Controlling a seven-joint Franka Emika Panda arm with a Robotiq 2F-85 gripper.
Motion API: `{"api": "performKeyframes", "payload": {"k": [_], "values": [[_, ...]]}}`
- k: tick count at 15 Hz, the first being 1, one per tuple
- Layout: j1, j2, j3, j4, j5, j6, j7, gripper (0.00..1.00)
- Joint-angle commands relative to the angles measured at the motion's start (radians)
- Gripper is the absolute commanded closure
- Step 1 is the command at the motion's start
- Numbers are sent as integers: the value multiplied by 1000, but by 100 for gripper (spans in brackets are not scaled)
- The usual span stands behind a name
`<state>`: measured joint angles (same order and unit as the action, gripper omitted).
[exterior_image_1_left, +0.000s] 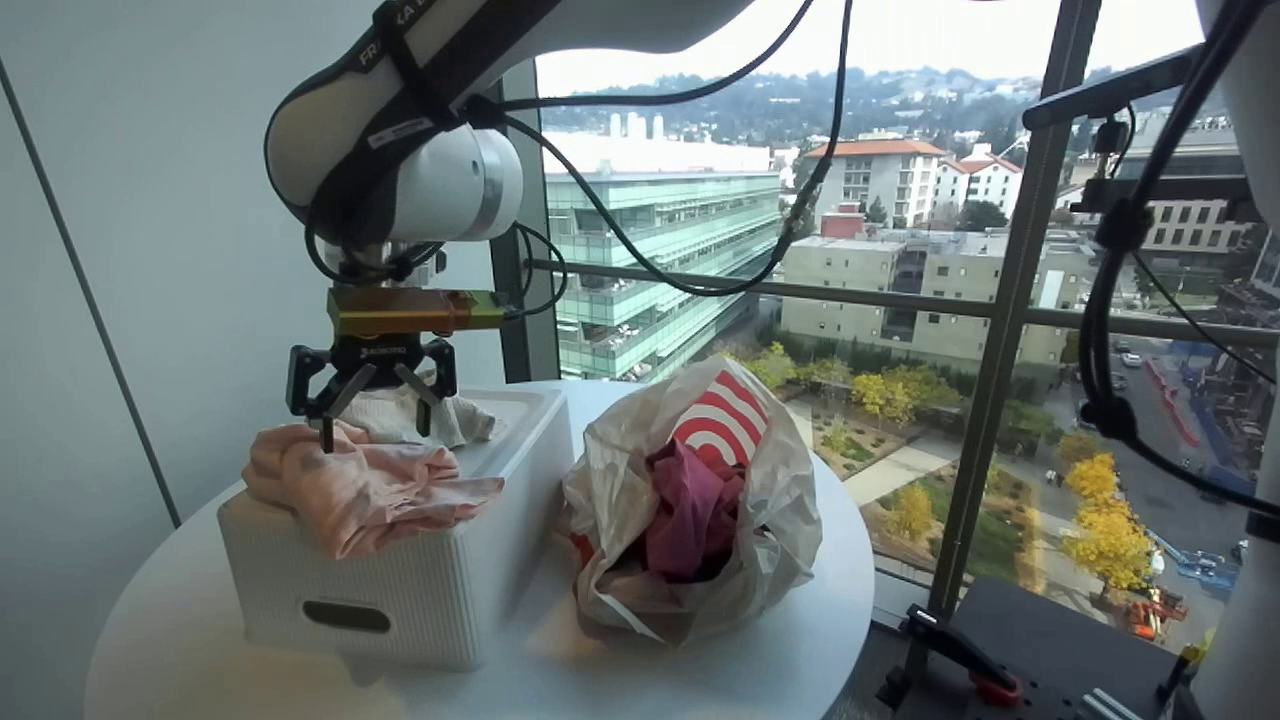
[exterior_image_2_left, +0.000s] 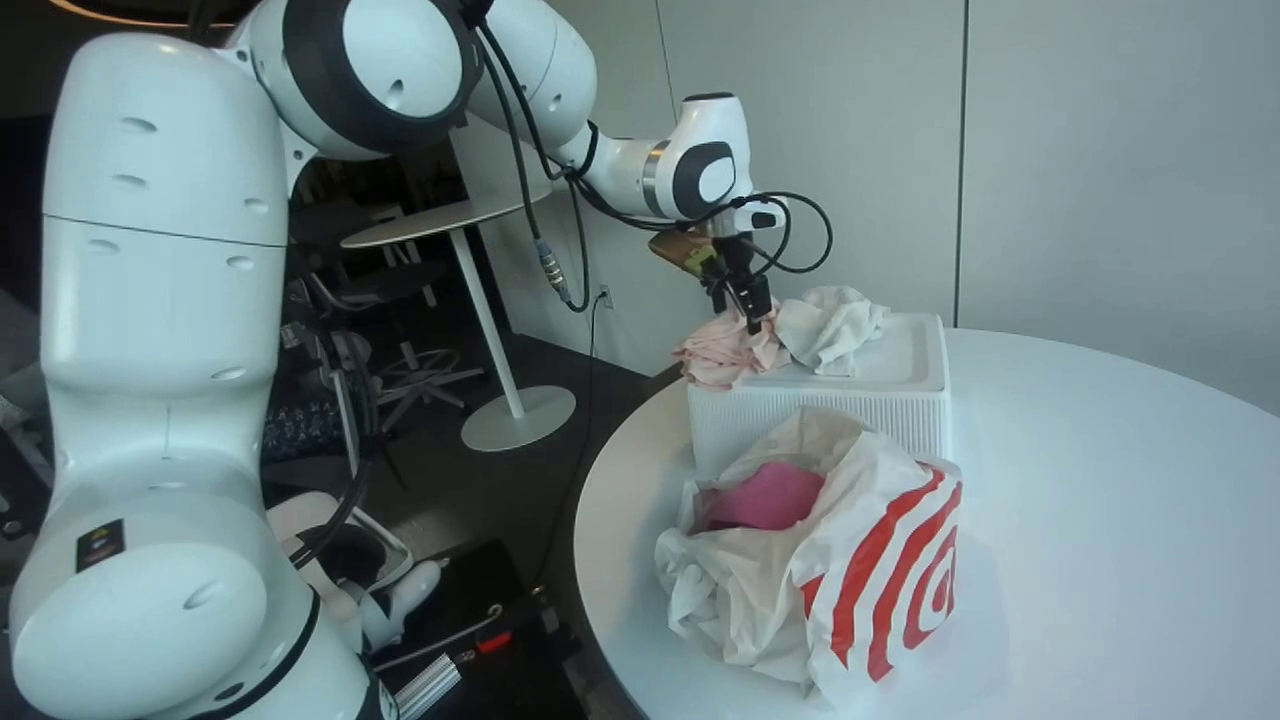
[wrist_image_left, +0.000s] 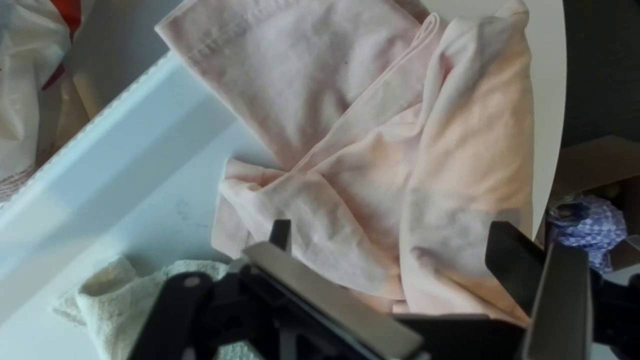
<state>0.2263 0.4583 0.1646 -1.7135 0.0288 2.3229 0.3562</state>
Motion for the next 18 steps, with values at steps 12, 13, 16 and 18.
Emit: {"api": "performKeyframes", "payload": {"k": [12, 13, 16, 18], "values": [[67, 234, -38, 334, -28, -203, -95, 42], [66, 235, -39, 341, -25, -205, -93, 50], [57, 237, -33, 362, -4, -217, -92, 73], [45, 233, -25, 367, 18, -222, -97, 86]]}}
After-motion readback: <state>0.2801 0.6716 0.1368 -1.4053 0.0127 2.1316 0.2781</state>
